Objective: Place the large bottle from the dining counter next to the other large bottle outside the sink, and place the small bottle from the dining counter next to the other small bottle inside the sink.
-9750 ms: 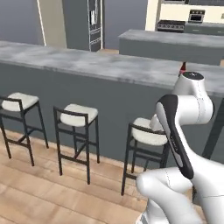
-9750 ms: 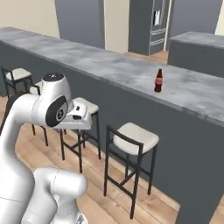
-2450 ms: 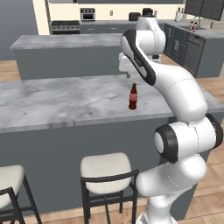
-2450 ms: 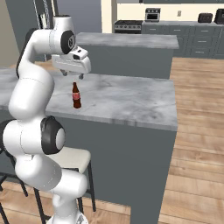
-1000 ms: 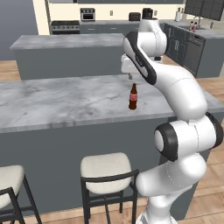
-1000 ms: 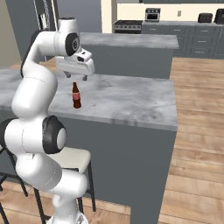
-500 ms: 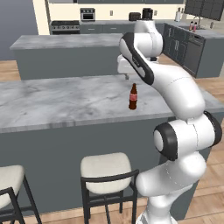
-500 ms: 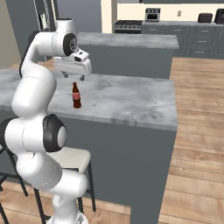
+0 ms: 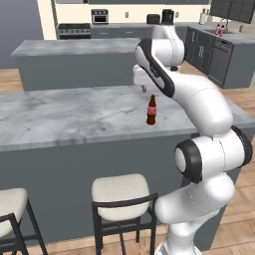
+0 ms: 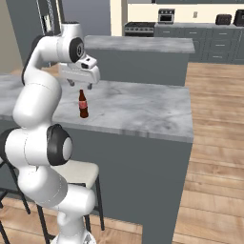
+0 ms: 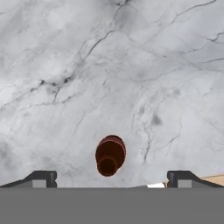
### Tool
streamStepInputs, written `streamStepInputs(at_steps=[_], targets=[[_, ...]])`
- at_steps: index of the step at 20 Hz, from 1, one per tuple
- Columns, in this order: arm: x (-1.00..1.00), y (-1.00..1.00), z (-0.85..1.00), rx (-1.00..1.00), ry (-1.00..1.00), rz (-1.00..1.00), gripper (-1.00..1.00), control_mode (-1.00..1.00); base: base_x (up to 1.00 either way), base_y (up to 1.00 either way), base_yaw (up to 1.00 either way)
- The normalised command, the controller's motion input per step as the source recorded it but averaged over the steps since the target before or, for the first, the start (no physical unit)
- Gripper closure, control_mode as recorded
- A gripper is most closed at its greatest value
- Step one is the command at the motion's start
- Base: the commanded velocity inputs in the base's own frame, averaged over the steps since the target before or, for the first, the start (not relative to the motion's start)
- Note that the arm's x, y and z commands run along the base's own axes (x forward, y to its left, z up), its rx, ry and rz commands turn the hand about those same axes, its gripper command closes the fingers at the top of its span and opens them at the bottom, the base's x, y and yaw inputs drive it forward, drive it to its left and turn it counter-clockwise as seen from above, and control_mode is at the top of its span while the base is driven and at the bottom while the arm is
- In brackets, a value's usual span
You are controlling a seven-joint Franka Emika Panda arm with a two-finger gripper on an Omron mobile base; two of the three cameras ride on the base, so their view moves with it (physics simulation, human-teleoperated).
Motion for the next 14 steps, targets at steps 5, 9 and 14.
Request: streamStepInputs(at_steps=[5, 9, 14], targets=[[0.0, 0.0, -0.25, 0.0, 0.0, 0.0, -1.0, -1.0, 0.0, 0.0, 0.0], [0.0, 0.0, -0.18, 0.0, 0.0, 0.0, -1.0, -1.0, 0.0, 0.0, 0.0], [0.02, 0.0, -0.09, 0.0, 0.0, 0.0, -1.0, -1.0, 0.0, 0.0, 0.0]])
